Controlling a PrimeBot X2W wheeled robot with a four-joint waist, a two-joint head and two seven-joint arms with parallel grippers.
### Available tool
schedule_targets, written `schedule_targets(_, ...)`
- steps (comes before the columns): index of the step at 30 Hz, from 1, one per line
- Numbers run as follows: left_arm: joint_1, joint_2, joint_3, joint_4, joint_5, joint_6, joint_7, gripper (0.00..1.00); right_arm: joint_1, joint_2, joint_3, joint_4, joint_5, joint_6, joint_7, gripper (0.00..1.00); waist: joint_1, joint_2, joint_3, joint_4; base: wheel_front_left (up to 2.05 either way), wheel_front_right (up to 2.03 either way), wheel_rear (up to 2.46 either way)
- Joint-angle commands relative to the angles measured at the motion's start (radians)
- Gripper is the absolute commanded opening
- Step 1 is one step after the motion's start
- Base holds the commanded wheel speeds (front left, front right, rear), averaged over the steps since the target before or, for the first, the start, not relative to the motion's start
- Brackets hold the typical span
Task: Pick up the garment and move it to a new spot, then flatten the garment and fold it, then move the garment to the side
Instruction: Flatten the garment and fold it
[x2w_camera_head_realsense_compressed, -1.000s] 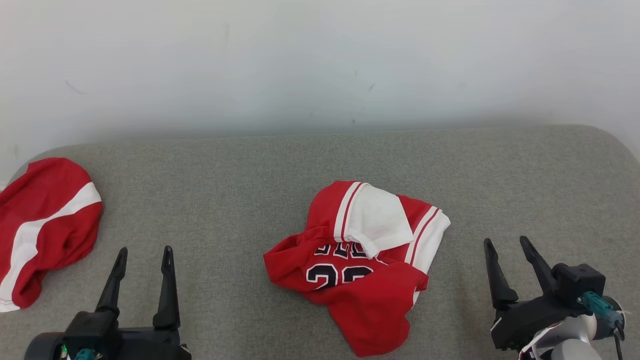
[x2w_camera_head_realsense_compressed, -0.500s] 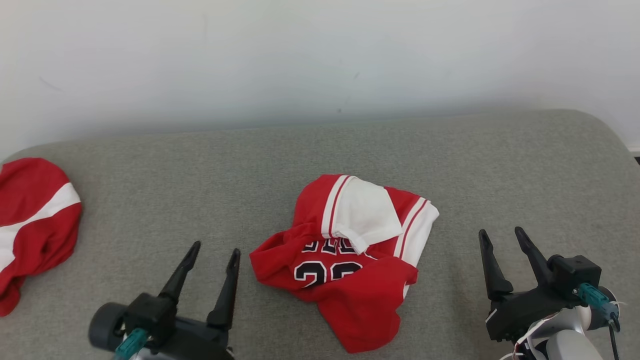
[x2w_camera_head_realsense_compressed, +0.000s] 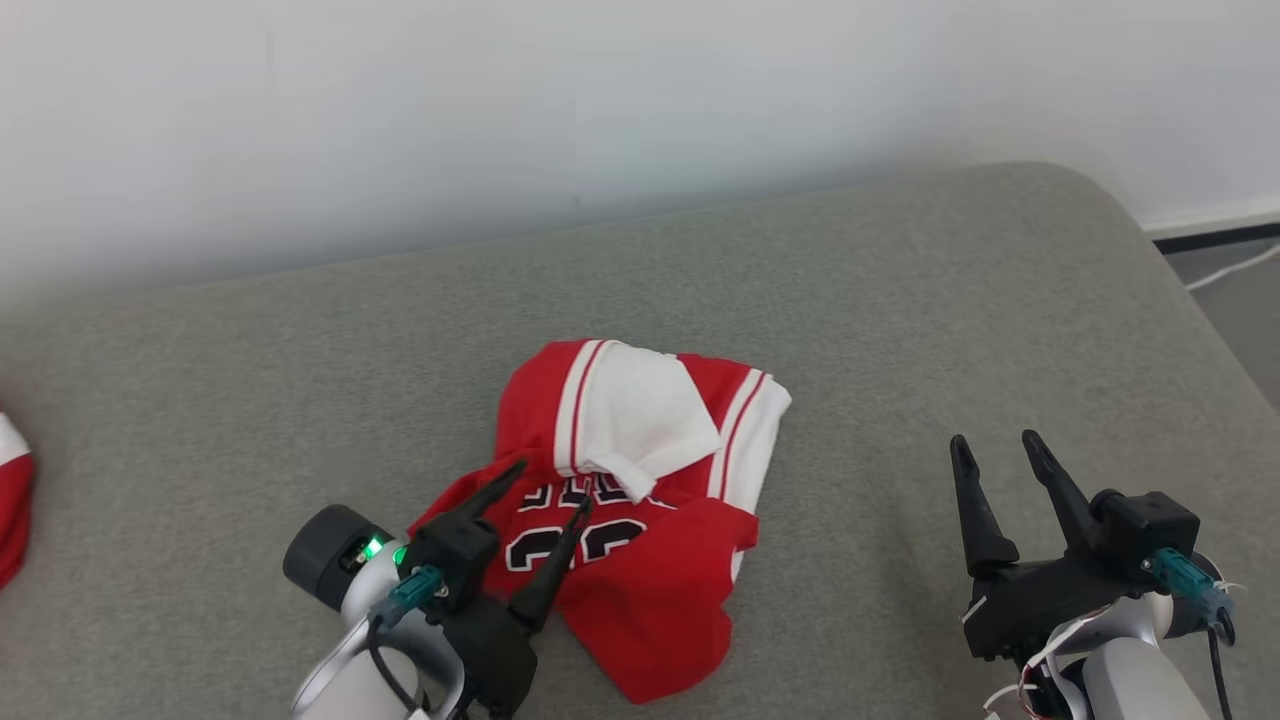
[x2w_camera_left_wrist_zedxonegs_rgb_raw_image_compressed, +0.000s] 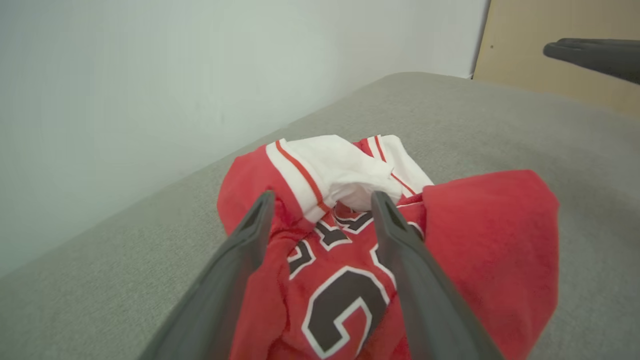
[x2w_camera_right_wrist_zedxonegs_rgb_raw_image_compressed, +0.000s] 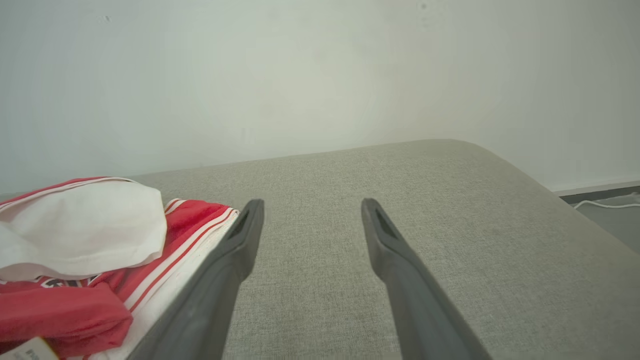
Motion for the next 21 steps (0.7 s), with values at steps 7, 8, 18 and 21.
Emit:
schedule_targets(7,-0.116,0.017,-0.082,0.146,0.035,-0.007,-0.008,1.00,-0.027,-0.002,0.001,0.023,0.024,0.000,-0.023,1.00,-0.0001,-0.0001,0.036,-0.080,0.00,0.00,0.00)
schedule_targets(8,-0.130,0.018,-0.091,0.160,0.040,-0.007,-0.014,1.00,-0.029,-0.002,0.002,0.026,0.025,0.000,-0.025,1.00,-0.0001,-0.0001,0.038,-0.083,0.00,0.00,0.00)
schedule_targets(18,-0.248,-0.006,-0.158,0.312,0.057,-0.006,-0.044,1.00,-0.048,-0.002,0.019,0.044,0.035,0.000,-0.035,1.00,-0.0001,-0.0001,0.046,-0.098,0.00,0.00,0.00)
schedule_targets(21,-0.263,-0.018,-0.179,0.360,0.045,-0.007,-0.048,1.00,-0.052,-0.002,0.020,0.049,0.036,0.000,-0.037,1.00,-0.0001,-0.0001,0.045,-0.104,0.00,0.00,0.00)
